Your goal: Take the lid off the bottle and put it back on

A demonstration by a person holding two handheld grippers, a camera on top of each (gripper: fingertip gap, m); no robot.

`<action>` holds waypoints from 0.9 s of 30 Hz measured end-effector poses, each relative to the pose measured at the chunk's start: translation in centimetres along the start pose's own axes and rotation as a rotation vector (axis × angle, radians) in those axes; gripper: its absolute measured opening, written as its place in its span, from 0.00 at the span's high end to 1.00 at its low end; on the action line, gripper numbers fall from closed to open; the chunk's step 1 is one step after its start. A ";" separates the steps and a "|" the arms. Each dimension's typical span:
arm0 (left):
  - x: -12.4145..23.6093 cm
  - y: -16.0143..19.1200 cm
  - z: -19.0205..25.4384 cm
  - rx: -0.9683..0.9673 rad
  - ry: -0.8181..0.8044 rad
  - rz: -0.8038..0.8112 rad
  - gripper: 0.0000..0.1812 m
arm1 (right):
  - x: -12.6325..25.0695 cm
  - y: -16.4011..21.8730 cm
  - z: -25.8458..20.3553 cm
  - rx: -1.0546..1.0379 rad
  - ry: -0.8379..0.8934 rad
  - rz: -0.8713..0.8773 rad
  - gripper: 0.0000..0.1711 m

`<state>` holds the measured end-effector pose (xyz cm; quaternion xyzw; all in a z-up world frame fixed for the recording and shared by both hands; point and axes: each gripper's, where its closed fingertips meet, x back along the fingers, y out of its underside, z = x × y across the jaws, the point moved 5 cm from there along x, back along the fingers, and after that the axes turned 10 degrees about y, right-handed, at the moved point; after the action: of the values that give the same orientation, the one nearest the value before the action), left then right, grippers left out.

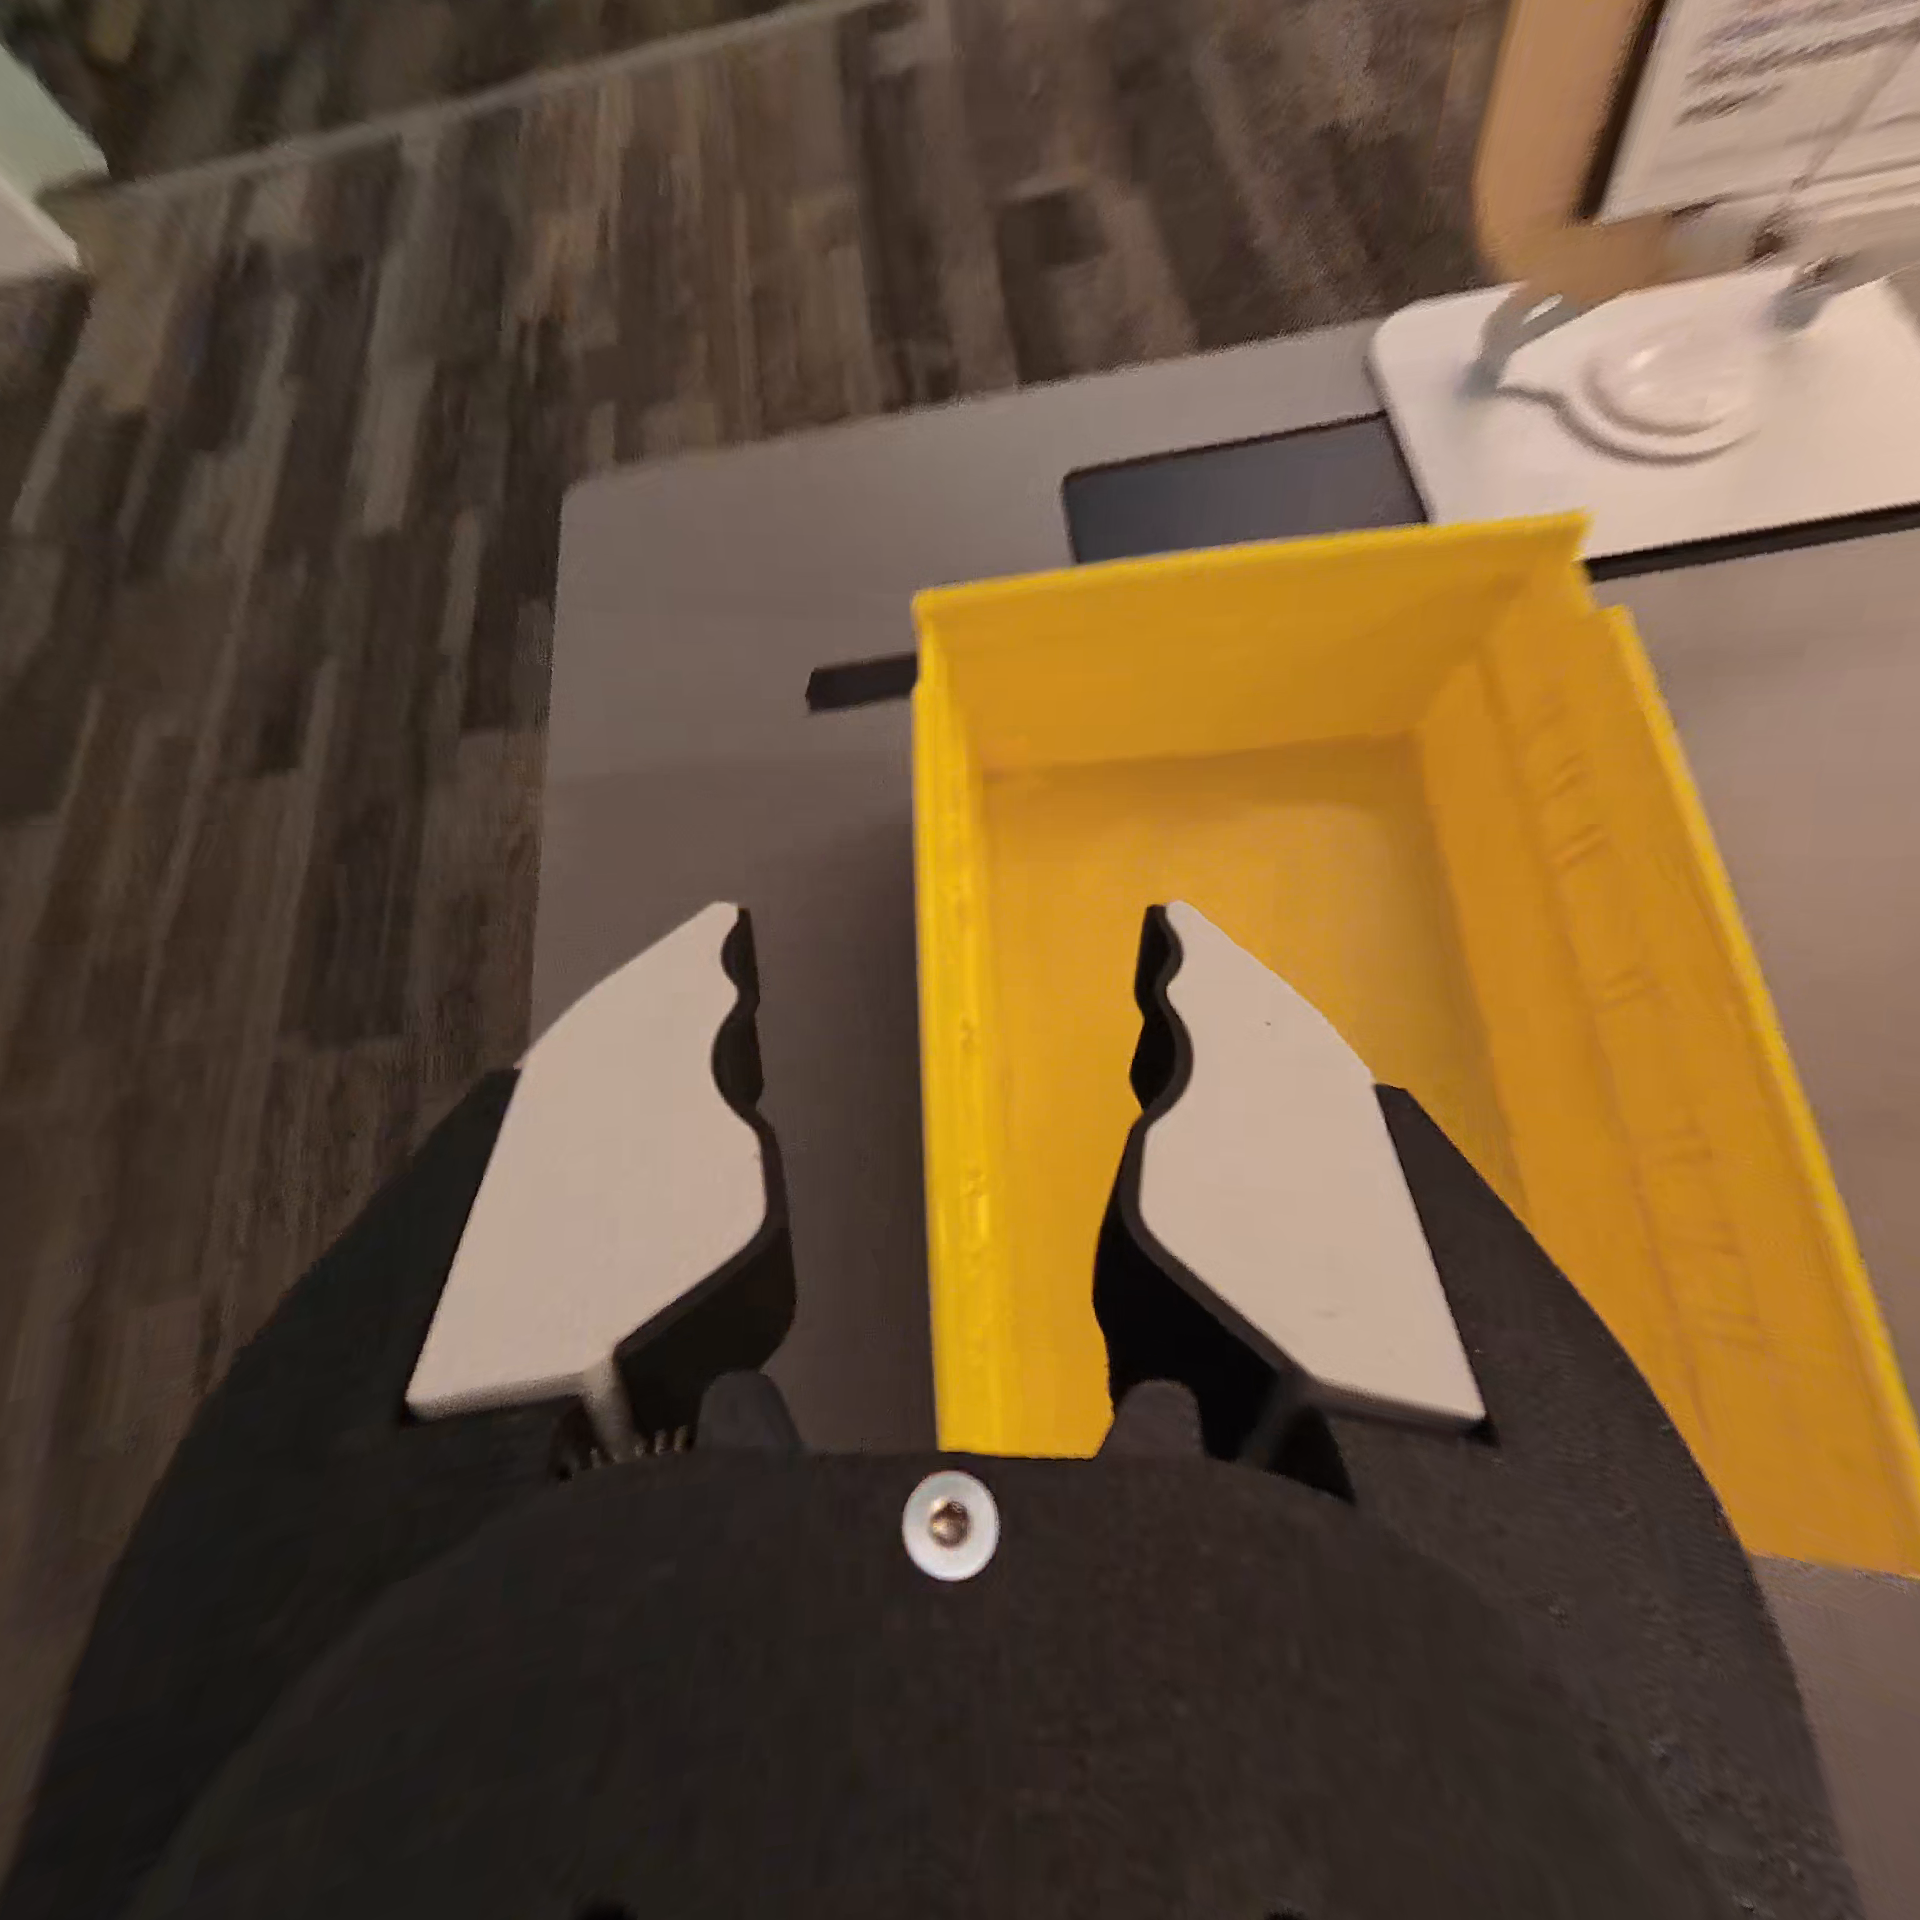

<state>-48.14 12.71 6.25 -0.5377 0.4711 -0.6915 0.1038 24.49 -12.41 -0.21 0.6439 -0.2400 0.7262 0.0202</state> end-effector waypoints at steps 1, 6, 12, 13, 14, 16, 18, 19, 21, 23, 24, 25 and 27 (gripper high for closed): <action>-0.3 0.7 -0.8 0.026 -0.011 -0.034 0.61 | -0.5 0.6 0.2 -0.002 -0.015 -0.040 0.71; -2.3 3.6 -2.6 0.122 0.038 -0.176 0.64 | -2.7 2.6 -0.2 0.007 -0.081 -0.226 0.77; -4.6 6.2 -2.2 0.212 0.146 -0.349 0.68 | -3.9 2.6 -1.9 0.084 -0.087 -0.298 0.90; -4.9 6.5 -2.0 0.225 0.168 -0.370 0.71 | -4.1 2.8 -2.2 0.101 -0.092 -0.318 0.94; -5.1 6.7 -1.9 0.236 0.184 -0.379 0.71 | -4.3 2.9 -2.2 0.112 -0.069 -0.336 0.95; -5.4 7.0 -1.9 0.244 0.196 -0.397 0.76 | -4.6 2.9 -2.2 0.100 -0.057 -0.359 0.97; -5.6 7.4 -2.1 0.256 0.190 -0.429 0.80 | -4.7 2.9 -2.2 0.077 -0.065 -0.368 0.97; -5.7 7.6 -2.2 0.261 0.181 -0.438 0.80 | -4.7 2.9 -2.2 0.070 -0.071 -0.368 0.97; -5.9 7.6 -2.4 0.263 0.178 -0.442 0.83 | -4.8 2.9 -2.2 0.063 -0.080 -0.371 0.97; -6.2 7.6 -2.1 0.273 0.209 -0.440 0.88 | -4.8 2.9 -2.2 0.061 -0.082 -0.373 0.97; -6.3 7.7 -1.9 0.279 0.228 -0.447 0.90 | -4.8 2.9 -2.3 0.065 -0.085 -0.374 0.97; -6.5 7.8 -1.7 0.280 0.239 -0.457 0.92 | -4.8 2.9 -2.4 0.070 -0.089 -0.374 0.97; -6.7 7.8 -1.6 0.270 0.236 -0.473 0.92 | -4.8 2.8 -2.6 0.078 -0.096 -0.377 0.97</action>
<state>-49.67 13.77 -4.05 -0.5298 0.2454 -0.8106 -0.0451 21.93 -12.60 -5.79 0.7118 -0.0874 0.6866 0.1193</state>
